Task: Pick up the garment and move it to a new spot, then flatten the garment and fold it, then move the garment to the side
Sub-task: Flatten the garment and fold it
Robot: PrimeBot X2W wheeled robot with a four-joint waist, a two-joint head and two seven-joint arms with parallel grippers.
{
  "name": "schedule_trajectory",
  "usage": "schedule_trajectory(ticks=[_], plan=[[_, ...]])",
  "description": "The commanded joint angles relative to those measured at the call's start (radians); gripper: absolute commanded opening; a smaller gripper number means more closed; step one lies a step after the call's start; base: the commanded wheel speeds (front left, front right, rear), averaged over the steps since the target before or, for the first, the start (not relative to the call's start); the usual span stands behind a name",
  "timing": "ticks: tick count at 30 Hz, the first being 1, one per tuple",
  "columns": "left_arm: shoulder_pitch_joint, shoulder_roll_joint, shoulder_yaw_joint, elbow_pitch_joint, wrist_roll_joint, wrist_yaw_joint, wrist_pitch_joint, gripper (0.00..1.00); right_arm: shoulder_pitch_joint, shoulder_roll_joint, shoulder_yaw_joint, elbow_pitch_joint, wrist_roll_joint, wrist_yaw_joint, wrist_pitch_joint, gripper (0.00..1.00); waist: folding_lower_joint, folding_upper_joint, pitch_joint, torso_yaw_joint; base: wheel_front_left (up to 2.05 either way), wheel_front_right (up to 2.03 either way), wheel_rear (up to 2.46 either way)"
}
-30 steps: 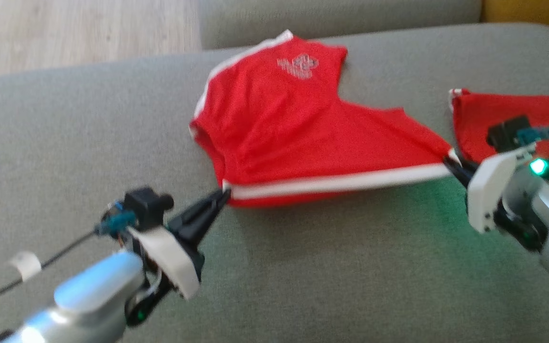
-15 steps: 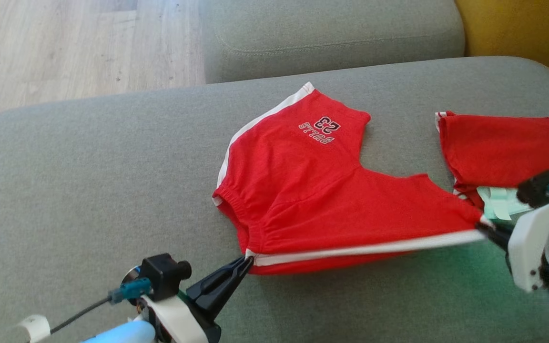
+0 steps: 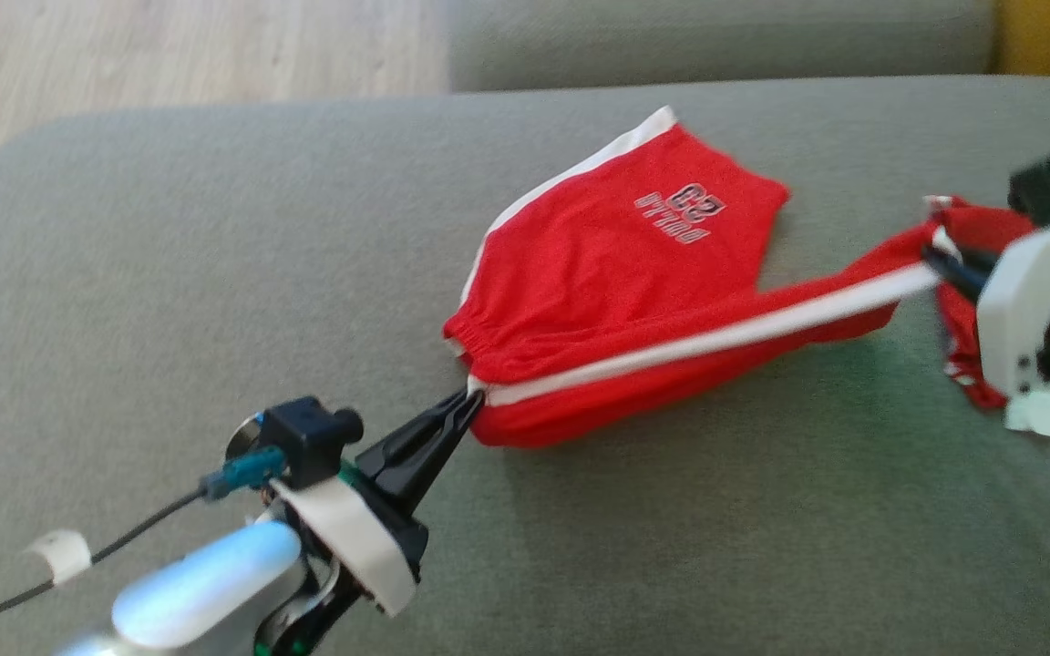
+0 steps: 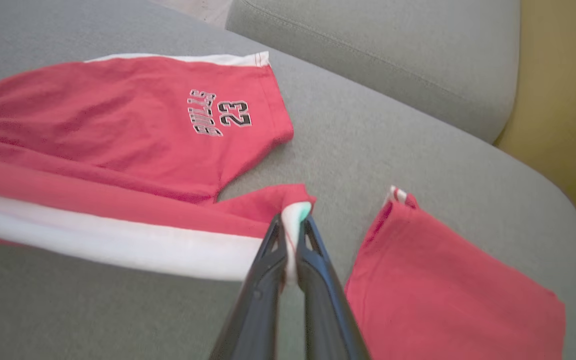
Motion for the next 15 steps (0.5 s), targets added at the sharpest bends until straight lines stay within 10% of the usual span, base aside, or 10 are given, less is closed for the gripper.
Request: schedule_trajectory(ticks=[1, 15], plan=[[-0.067, 0.008, 0.052, -0.002, 0.009, -0.007, -0.006, 0.0, -0.054, -0.009, -0.02, -0.007, -0.021, 0.007, 0.012, 0.0, -0.0002, 0.0, 0.04, 0.04, 0.0, 0.0, 0.0], [-0.237, -0.148, 0.064, 0.185, 0.039, -0.057, 0.001, 0.0, -0.398, 0.056, 0.058, 0.183, -0.101, 0.007, 0.091, 0.0, -0.0002, 0.0, 0.219, 0.176, 0.0, 0.0, 0.0]])
